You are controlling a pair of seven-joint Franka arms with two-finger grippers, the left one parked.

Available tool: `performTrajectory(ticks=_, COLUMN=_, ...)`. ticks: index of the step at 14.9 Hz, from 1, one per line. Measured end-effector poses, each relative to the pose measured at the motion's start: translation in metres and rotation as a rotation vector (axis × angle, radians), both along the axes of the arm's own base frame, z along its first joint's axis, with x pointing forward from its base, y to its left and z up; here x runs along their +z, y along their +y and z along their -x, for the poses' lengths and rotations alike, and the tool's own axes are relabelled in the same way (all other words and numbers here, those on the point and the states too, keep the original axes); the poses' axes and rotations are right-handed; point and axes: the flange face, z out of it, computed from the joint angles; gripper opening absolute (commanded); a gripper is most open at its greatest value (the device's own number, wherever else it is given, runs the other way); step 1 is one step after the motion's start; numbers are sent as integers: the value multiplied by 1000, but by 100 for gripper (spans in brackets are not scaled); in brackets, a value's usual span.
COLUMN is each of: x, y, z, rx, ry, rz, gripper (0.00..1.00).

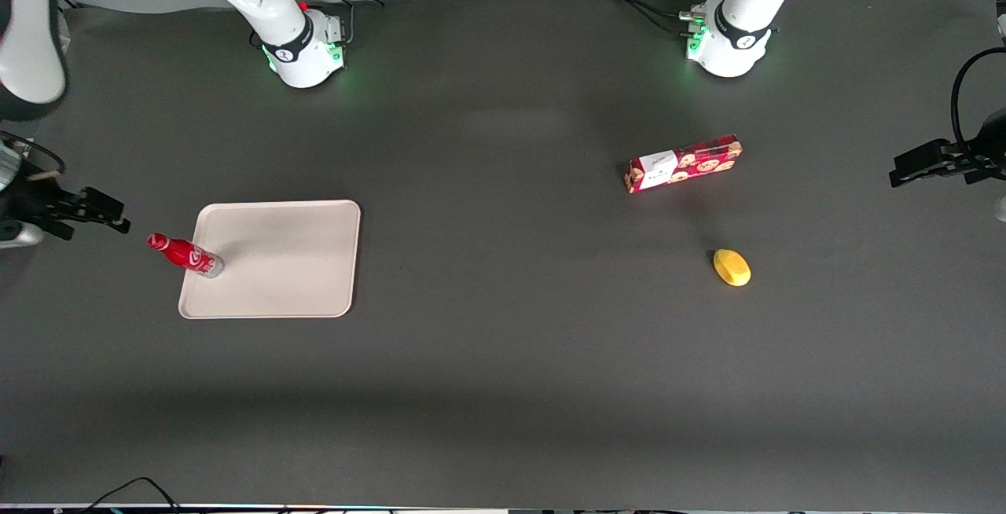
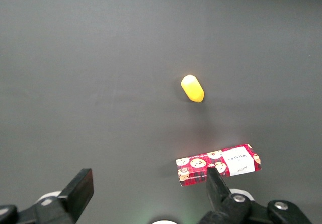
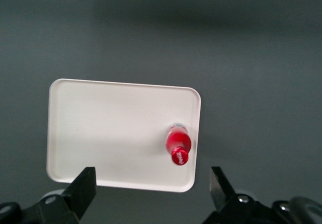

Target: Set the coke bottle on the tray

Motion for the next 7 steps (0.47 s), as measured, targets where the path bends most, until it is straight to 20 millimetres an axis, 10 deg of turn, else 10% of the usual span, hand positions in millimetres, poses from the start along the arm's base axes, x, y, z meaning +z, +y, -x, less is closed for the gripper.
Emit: performTrajectory(ticks=7, x=105, y=50, z=2, rx=51, ry=62, rz=75, gripper=100)
